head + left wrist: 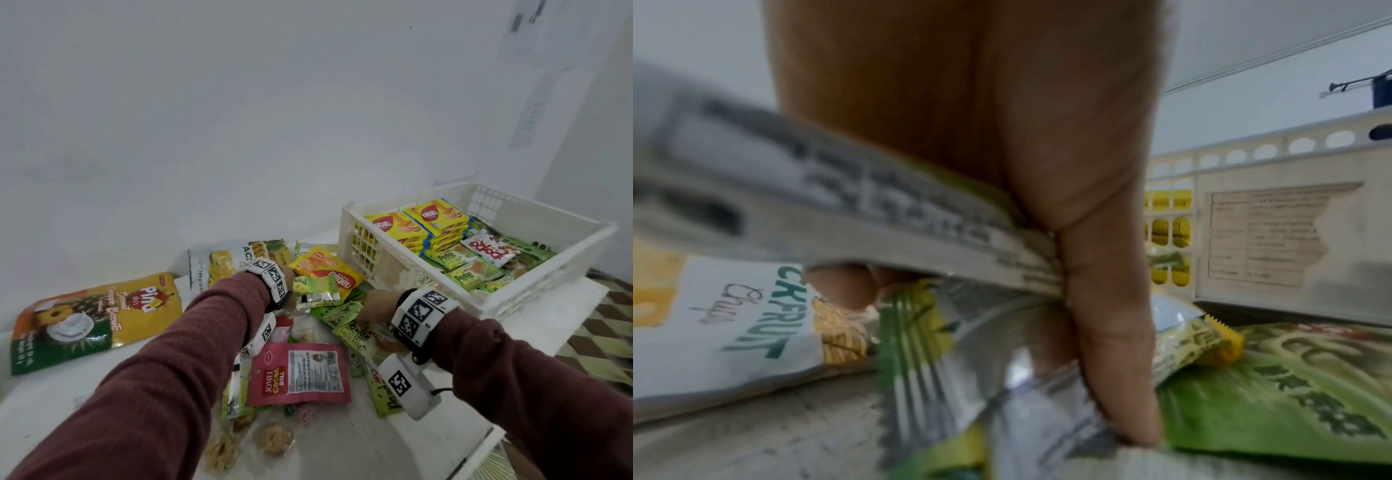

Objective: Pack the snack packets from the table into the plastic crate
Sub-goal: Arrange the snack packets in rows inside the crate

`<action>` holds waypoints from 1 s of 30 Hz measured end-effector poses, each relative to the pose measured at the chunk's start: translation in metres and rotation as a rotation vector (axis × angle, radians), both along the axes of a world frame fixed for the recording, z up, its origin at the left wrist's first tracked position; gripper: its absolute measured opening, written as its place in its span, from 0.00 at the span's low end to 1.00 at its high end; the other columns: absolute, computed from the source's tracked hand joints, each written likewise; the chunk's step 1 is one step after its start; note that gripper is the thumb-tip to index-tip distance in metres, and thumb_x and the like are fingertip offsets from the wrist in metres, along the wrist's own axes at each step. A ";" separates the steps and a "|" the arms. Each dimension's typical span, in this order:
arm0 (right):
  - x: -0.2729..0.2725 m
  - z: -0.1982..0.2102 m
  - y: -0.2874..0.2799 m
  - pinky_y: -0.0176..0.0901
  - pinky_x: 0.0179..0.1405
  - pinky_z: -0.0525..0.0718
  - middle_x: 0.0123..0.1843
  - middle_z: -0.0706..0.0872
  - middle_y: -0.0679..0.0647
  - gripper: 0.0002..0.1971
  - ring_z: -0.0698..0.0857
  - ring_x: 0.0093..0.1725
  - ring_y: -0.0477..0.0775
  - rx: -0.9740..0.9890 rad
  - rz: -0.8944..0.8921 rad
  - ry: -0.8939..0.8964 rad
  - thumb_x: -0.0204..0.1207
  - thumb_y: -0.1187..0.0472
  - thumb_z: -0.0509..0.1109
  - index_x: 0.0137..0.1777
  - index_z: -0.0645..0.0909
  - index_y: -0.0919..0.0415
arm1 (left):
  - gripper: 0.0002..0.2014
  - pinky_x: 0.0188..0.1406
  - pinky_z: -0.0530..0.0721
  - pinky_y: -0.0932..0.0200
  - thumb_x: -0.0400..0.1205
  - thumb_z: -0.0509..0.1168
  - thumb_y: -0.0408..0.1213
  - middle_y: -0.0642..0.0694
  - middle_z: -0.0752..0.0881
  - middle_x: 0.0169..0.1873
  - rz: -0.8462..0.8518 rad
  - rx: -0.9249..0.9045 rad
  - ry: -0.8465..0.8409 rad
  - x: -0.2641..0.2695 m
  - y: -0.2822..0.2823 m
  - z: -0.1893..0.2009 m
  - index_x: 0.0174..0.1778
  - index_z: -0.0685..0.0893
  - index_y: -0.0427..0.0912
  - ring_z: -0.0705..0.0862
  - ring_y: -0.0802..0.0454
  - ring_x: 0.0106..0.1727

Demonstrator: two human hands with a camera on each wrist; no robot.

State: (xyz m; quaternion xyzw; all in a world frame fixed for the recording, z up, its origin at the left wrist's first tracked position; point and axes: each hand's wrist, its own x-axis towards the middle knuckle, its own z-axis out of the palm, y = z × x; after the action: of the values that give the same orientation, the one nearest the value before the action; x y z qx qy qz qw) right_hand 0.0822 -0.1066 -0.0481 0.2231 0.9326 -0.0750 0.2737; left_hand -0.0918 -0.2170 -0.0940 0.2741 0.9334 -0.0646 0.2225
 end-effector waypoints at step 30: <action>0.046 0.085 0.042 0.39 0.27 0.73 0.29 0.75 0.54 0.06 0.73 0.28 0.49 -0.472 0.161 0.495 0.76 0.68 0.66 0.37 0.80 0.64 | 0.11 0.48 0.81 0.60 0.75 0.70 0.41 0.38 0.85 0.59 0.065 -0.009 0.194 0.024 0.017 0.053 0.52 0.85 0.43 0.84 0.43 0.60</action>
State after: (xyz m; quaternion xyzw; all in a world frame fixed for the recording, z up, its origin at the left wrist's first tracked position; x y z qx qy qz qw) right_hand 0.1281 -0.0644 0.0368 0.0544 0.9422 -0.3186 0.0884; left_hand -0.0675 -0.2002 -0.0406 0.2350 0.9586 -0.0878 0.1344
